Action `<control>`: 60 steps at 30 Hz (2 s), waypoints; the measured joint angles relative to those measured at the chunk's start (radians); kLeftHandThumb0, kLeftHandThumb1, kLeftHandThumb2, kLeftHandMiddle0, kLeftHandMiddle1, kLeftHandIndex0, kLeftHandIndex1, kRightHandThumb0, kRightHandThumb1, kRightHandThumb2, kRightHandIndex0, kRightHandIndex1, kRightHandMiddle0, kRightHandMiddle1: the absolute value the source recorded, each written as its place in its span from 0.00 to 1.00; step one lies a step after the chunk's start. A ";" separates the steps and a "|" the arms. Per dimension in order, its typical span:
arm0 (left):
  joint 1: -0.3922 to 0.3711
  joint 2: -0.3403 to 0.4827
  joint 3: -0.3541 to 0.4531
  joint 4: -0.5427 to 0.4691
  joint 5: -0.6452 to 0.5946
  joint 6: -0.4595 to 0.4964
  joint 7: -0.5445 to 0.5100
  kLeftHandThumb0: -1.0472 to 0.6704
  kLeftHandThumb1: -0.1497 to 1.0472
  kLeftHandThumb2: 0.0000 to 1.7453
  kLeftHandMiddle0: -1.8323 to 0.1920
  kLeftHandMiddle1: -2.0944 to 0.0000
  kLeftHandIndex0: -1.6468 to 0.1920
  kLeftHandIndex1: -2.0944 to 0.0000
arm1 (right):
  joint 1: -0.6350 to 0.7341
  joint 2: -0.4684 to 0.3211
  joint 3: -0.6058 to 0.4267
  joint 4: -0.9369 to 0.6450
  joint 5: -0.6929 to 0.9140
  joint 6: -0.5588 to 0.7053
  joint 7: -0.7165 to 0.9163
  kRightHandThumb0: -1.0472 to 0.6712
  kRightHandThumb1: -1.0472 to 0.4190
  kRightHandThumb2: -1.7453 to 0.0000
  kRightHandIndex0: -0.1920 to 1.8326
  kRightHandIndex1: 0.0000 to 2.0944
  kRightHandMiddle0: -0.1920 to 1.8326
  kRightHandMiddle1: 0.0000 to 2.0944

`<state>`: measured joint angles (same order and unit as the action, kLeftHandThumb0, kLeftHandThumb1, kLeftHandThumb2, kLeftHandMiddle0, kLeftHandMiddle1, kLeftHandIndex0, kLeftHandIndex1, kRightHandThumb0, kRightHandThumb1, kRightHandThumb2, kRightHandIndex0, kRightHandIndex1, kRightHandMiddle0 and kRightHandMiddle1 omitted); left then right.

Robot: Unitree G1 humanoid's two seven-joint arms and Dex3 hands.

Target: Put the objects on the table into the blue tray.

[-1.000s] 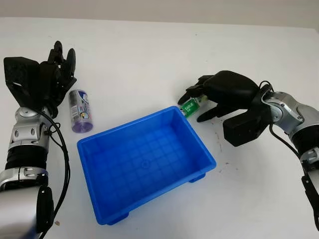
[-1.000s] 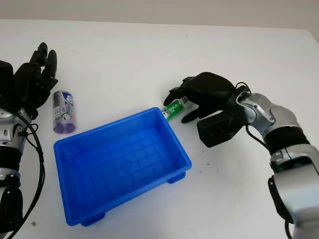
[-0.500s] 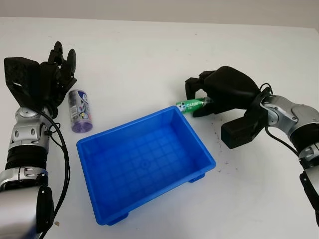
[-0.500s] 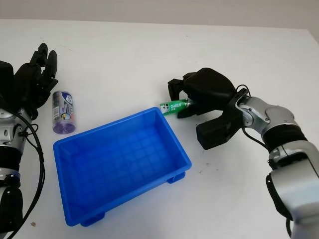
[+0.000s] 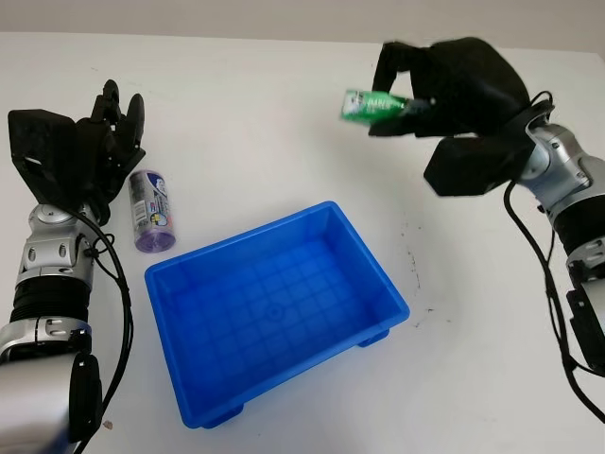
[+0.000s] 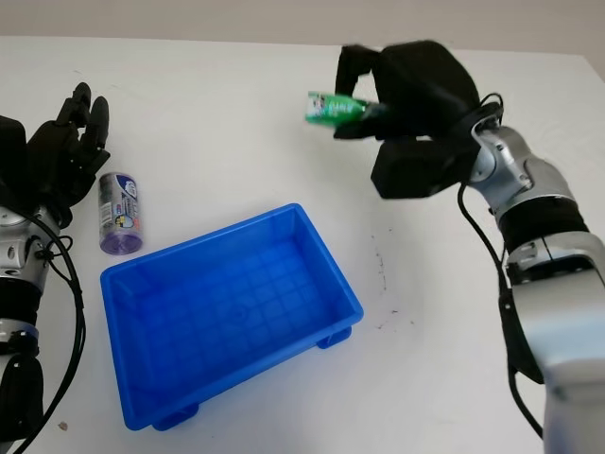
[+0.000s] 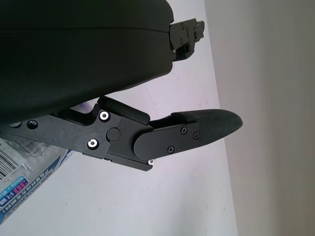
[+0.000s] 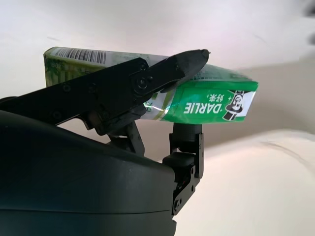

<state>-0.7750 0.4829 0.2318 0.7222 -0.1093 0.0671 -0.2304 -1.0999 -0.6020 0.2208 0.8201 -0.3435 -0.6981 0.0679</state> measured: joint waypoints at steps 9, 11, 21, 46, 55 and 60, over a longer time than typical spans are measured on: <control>-0.011 -0.001 -0.002 0.011 0.006 0.000 0.007 0.16 1.00 0.34 1.00 1.00 1.00 1.00 | 0.254 0.069 -0.021 -0.653 0.306 0.424 0.374 0.44 0.00 0.86 0.71 1.00 0.53 1.00; -0.014 -0.001 -0.005 0.014 0.008 0.000 0.007 0.16 1.00 0.34 1.00 1.00 1.00 1.00 | 0.292 0.070 -0.020 -0.786 0.332 0.549 0.432 0.43 0.00 0.86 0.74 1.00 0.55 1.00; -0.016 -0.007 -0.010 0.017 0.005 -0.006 0.019 0.17 1.00 0.34 1.00 1.00 1.00 1.00 | 0.339 0.052 0.007 -1.080 0.330 0.962 0.623 0.44 0.00 0.84 0.75 1.00 0.52 1.00; -0.016 -0.012 -0.014 0.016 0.002 -0.007 0.026 0.17 1.00 0.35 1.00 1.00 1.00 1.00 | 0.311 0.041 -0.060 -0.878 0.409 0.815 0.804 0.09 0.00 0.61 0.00 0.00 0.00 0.00; -0.015 -0.013 -0.015 0.016 0.003 -0.010 0.027 0.17 1.00 0.35 1.00 1.00 1.00 1.00 | 0.229 0.150 -0.262 -0.531 0.464 0.836 0.494 0.11 0.00 0.55 0.00 0.00 0.00 0.00; -0.015 -0.013 -0.015 0.016 0.003 -0.013 0.022 0.17 1.00 0.35 1.00 1.00 1.00 1.00 | 0.191 0.171 -0.329 -0.304 0.475 0.819 0.389 0.11 0.00 0.55 0.00 0.00 0.00 0.00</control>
<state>-0.7901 0.4701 0.2171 0.7387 -0.1066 0.0543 -0.2085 -0.9094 -0.4309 -0.1083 0.5158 0.1311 0.1211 0.4569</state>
